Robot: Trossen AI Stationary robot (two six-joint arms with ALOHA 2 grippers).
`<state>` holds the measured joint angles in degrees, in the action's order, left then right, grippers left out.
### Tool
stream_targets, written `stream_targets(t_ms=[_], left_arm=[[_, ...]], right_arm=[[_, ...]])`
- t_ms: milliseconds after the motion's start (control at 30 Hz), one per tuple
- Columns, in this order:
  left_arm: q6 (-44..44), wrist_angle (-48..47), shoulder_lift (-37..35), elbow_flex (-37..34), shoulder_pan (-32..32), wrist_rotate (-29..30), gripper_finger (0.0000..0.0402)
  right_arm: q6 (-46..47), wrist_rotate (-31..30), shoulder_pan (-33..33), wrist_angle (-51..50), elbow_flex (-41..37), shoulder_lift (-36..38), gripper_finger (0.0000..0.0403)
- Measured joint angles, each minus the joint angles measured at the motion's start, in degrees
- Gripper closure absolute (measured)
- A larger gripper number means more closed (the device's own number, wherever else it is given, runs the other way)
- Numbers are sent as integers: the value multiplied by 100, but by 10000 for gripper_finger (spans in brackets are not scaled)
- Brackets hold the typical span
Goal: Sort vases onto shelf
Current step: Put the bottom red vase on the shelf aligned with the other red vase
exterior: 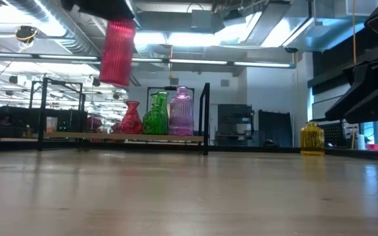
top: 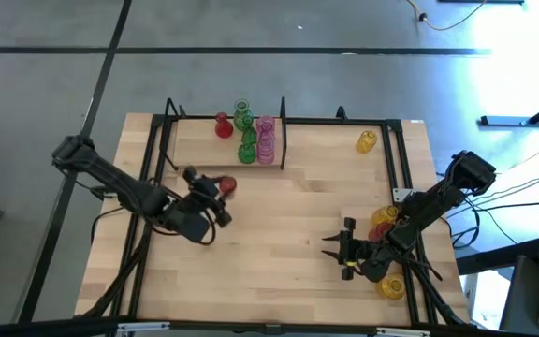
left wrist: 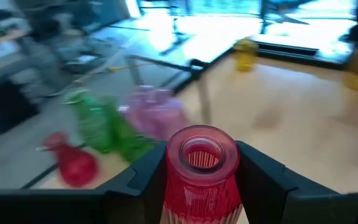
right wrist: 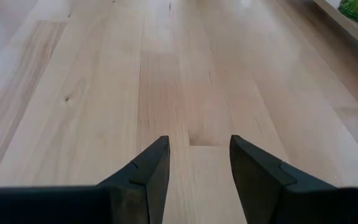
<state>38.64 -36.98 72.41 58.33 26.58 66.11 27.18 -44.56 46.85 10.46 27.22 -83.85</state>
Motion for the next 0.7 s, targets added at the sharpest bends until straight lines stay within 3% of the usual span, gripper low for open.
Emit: stream_targets(t_ms=[233,467,567,700], left_arm=[[1194,-1163,-51,-12,-645,324,243],[1226,-1130,-47,-311,-1636,-52,243],[924,-881,-47,-478,-2005,-330,243],[-91,149,-47,-724,-2412,-1162,243]], right_arm=[[-38,-33,0,-3,0,0,249],[-68,-142,0,-46,0,0,249],[-94,-149,0,-56,0,0,249],[-160,-152,0,-81,0,0,249]])
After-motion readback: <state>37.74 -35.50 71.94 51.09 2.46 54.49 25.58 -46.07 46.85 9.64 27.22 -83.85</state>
